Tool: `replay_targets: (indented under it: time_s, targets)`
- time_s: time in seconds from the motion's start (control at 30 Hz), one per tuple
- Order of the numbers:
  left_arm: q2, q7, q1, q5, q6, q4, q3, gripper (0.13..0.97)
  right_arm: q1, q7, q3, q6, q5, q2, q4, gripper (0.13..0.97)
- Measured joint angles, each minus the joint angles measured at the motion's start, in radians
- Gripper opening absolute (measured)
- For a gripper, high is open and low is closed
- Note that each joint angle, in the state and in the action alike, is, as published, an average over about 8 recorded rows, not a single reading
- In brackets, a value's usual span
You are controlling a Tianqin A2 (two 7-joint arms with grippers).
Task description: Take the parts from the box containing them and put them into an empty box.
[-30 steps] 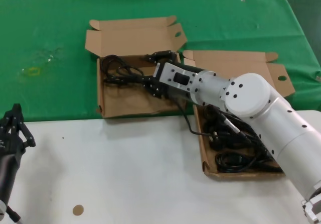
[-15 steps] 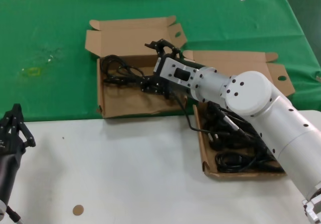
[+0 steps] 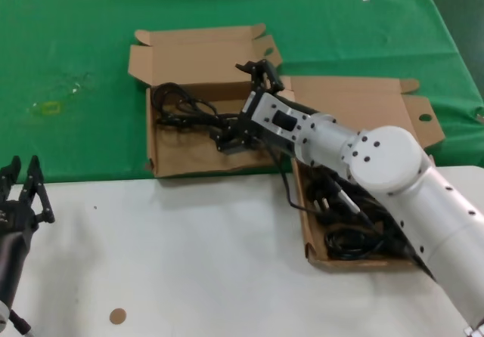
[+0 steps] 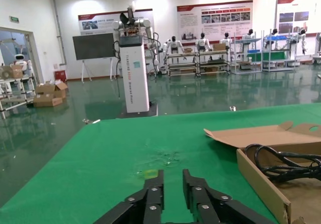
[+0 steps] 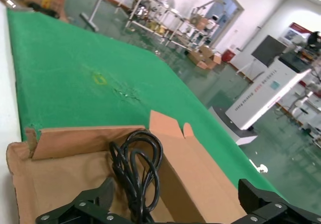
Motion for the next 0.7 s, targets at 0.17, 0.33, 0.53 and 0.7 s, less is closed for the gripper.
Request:
replay_targets:
  time_s: [0.17,0.33,0.53,0.7]
  targets:
    - [0.0,0.0,0.0,0.0,0.0,0.0,0.0,0.238,-0.055,0.01,0.028,0.026,0.033,0.009,0.047,0.865]
    - [0.0,0.0,0.0,0.0,0.0,0.0,0.0,0.314,-0.112,0.02,0.057,0.053,0.068,0.019,0.095,0.914]
    - [0.0,0.0,0.0,0.0,0.0,0.0,0.0,0.362,-0.18,0.033,0.092,0.086,0.109,0.03,0.154,0.961]
    - [0.0,0.0,0.0,0.0,0.0,0.0,0.0,0.482,-0.237,0.043,0.121,0.113,0.143,0.04,0.203,0.962]
